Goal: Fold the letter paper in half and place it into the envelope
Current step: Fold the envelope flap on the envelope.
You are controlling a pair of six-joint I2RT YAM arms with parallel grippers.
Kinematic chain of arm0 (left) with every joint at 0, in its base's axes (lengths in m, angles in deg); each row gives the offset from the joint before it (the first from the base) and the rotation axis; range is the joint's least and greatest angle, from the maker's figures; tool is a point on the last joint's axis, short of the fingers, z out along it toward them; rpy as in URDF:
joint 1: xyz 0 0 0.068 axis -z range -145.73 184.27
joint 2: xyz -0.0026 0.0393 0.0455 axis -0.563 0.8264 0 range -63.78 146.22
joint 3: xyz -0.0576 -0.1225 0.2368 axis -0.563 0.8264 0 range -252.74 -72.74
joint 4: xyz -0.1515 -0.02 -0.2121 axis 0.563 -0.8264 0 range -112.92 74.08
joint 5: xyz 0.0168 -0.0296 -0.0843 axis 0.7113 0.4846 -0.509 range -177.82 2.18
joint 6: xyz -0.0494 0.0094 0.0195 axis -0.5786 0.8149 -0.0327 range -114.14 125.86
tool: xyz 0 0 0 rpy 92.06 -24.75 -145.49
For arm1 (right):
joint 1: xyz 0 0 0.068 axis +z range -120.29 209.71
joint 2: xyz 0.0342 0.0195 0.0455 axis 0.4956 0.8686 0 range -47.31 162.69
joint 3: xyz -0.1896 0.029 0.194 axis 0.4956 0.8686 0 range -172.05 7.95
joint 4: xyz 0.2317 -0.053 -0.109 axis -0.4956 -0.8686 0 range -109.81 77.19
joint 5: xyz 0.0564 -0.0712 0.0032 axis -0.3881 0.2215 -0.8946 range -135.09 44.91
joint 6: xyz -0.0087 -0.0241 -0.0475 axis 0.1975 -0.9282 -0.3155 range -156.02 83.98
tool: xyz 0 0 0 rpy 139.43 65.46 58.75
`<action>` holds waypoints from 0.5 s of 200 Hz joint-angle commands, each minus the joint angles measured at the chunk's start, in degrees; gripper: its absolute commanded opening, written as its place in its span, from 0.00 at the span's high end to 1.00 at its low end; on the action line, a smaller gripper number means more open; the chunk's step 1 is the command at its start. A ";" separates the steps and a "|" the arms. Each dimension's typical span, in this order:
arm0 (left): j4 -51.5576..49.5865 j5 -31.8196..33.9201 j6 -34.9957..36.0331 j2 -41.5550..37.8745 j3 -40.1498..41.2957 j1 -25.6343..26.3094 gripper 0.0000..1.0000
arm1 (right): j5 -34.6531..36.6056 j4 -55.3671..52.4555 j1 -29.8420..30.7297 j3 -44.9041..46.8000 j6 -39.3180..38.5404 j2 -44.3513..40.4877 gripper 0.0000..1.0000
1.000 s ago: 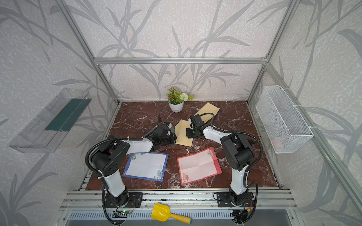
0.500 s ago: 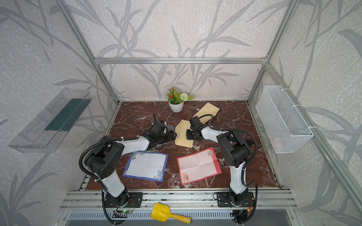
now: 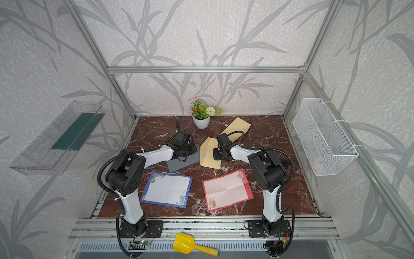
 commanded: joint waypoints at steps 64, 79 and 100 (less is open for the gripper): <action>-5.32 -3.50 1.92 5.17 -8.22 4.15 0.70 | -0.51 -0.34 0.14 -0.82 0.15 1.96 0.84; -6.00 -3.57 2.06 6.15 -9.15 5.29 0.70 | -1.05 -0.04 0.03 -0.87 0.39 2.19 0.84; -6.94 -2.97 2.26 7.45 -9.94 6.54 0.70 | -1.83 0.40 -0.29 -0.80 0.91 2.37 0.84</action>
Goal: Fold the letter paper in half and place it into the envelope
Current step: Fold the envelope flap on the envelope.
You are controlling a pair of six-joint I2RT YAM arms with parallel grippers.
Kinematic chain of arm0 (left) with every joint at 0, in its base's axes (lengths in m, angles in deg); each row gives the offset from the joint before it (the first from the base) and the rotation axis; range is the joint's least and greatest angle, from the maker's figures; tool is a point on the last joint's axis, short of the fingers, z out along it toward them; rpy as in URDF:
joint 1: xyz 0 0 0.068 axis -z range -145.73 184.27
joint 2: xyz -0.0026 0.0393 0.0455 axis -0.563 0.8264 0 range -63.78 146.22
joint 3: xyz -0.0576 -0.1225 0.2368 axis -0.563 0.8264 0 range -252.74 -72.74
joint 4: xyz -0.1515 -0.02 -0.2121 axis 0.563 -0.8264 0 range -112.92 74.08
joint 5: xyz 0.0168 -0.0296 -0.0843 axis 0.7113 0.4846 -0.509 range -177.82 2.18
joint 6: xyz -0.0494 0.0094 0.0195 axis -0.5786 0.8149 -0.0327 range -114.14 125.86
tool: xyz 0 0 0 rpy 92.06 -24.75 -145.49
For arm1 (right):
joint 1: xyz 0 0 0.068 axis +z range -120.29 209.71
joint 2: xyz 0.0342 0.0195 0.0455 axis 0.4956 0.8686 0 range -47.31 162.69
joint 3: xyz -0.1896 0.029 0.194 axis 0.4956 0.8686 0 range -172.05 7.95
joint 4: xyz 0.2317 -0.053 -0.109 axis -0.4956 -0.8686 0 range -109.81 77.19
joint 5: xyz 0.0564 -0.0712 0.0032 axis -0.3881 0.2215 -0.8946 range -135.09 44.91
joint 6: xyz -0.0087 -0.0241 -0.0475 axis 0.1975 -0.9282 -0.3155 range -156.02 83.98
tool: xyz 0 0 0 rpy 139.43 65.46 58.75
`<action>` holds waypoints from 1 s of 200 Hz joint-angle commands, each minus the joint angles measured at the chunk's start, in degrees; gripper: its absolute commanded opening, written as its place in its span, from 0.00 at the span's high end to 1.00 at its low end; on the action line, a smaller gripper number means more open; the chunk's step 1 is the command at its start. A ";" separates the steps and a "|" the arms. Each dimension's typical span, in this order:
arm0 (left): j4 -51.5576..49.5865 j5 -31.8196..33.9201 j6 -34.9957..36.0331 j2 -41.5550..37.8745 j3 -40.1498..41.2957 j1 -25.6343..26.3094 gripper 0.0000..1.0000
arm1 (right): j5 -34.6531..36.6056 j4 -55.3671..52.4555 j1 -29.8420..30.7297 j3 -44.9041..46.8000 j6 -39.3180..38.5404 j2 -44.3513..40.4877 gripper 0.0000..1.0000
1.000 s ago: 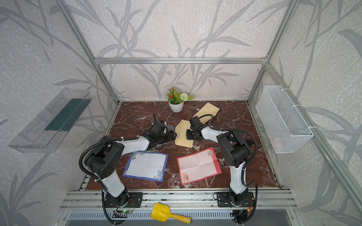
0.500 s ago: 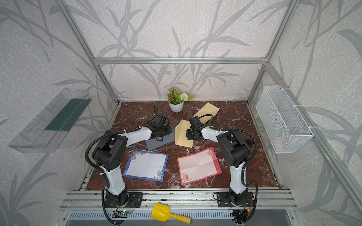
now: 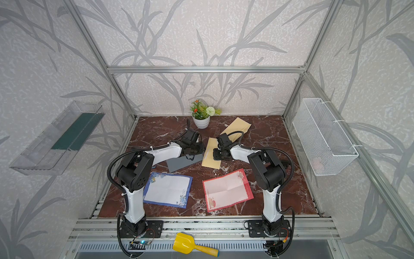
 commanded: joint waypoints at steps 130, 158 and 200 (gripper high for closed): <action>-3.57 0.33 -0.30 6.63 -0.53 1.31 0.71 | -3.96 -1.59 -1.31 -3.03 0.27 -4.58 0.86; -4.30 0.57 -0.09 7.01 -0.93 1.24 0.71 | -2.31 -3.14 -0.12 -4.68 -0.93 -5.35 0.86; -4.58 0.48 -0.10 7.46 -1.06 1.25 0.72 | -2.52 -3.73 0.38 -7.08 -0.70 -2.94 0.87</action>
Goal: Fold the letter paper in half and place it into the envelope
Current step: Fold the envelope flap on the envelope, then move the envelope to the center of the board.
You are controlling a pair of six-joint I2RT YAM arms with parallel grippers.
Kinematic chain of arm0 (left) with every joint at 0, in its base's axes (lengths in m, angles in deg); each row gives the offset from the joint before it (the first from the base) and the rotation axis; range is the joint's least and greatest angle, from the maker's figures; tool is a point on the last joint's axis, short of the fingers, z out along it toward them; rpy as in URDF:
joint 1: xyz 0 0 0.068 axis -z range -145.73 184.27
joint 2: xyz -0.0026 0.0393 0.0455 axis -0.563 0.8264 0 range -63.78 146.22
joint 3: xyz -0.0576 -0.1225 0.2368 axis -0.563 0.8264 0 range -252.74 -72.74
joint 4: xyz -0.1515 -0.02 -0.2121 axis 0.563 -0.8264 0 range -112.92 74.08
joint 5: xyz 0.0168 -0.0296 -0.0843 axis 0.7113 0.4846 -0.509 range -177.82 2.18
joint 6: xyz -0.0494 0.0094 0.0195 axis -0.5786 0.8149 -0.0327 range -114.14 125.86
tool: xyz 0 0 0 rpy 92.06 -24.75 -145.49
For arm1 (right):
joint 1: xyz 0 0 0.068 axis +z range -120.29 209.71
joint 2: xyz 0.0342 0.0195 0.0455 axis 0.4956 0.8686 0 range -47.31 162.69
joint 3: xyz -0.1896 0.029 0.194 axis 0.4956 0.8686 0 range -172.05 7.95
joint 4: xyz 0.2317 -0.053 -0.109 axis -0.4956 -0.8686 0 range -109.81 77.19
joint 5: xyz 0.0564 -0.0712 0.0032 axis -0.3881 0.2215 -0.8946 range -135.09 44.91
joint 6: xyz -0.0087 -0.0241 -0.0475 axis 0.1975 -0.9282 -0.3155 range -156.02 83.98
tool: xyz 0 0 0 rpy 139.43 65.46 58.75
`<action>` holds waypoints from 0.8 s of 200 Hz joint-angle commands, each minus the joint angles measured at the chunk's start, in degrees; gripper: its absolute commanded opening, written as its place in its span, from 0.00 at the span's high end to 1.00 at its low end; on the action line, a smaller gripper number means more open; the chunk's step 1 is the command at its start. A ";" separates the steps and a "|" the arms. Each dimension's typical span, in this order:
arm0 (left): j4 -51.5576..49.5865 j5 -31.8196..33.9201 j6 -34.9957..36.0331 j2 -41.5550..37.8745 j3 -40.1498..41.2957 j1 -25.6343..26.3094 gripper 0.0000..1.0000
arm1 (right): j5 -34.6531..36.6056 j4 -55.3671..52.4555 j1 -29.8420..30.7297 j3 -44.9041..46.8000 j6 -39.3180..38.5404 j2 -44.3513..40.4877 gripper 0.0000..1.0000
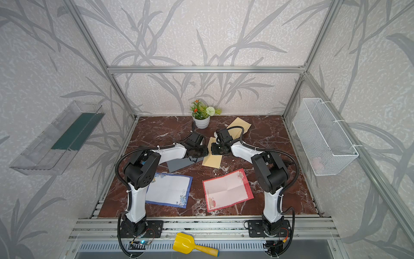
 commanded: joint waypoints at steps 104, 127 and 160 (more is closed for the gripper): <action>-3.16 -1.61 -0.30 2.63 -0.59 -0.41 0.72 | 0.69 -3.26 -1.94 -7.32 -0.09 9.48 0.89; -2.32 -2.14 -0.31 1.87 -0.29 -0.58 0.72 | 1.66 -3.96 -2.05 -7.52 0.01 10.69 0.89; -1.18 -2.64 -0.49 -2.58 0.59 -2.25 0.65 | 4.41 -6.11 -2.63 -8.47 -0.01 11.53 0.90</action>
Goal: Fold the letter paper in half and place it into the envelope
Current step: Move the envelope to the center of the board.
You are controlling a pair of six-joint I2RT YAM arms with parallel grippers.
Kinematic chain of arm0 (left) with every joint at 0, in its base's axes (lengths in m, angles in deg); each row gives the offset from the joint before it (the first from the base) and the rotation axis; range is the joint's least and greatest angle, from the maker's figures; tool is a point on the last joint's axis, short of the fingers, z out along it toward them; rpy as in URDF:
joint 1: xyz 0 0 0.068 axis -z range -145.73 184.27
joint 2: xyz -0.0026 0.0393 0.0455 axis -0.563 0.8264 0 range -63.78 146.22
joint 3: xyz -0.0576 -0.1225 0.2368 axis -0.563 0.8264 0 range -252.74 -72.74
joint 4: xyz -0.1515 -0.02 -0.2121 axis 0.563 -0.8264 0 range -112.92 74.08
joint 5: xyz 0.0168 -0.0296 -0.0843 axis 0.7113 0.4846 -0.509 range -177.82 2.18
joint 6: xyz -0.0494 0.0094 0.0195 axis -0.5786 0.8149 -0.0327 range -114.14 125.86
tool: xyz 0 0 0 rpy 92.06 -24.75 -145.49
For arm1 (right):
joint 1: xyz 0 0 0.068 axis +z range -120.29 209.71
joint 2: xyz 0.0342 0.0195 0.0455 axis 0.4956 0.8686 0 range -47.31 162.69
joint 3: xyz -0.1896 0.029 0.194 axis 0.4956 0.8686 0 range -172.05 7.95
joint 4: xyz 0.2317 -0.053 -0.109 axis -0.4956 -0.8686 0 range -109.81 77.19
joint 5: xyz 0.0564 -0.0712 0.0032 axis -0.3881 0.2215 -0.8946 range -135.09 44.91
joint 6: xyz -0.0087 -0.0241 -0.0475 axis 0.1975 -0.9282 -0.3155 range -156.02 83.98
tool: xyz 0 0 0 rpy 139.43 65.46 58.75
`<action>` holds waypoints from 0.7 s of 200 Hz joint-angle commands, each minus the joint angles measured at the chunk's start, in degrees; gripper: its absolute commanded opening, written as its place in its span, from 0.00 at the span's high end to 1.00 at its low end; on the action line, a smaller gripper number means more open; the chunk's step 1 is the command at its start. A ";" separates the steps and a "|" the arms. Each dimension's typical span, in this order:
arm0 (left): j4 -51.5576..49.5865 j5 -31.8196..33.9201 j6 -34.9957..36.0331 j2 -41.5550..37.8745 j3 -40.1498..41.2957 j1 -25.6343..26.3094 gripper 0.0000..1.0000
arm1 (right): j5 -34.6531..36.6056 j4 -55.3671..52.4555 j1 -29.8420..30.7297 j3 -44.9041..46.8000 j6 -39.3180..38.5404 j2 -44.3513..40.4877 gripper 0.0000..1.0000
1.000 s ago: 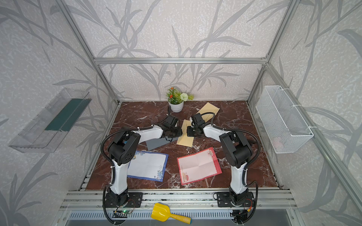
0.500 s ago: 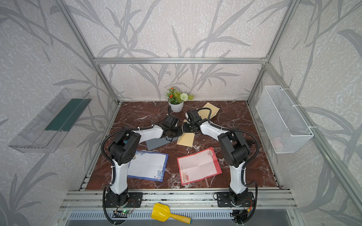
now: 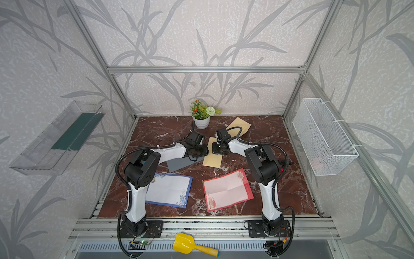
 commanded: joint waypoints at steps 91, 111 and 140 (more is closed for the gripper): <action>-3.06 8.80 3.67 -27.41 10.13 -2.66 0.35 | 4.67 -12.59 -2.22 -17.86 -4.41 10.99 0.90; -2.61 11.36 3.16 -32.87 15.69 -2.96 0.32 | 4.53 -15.95 -2.51 -24.00 -5.49 14.81 0.90; -2.19 15.06 0.78 -40.73 23.39 -3.12 0.28 | 4.19 -19.75 -2.66 -31.91 -6.57 19.50 0.90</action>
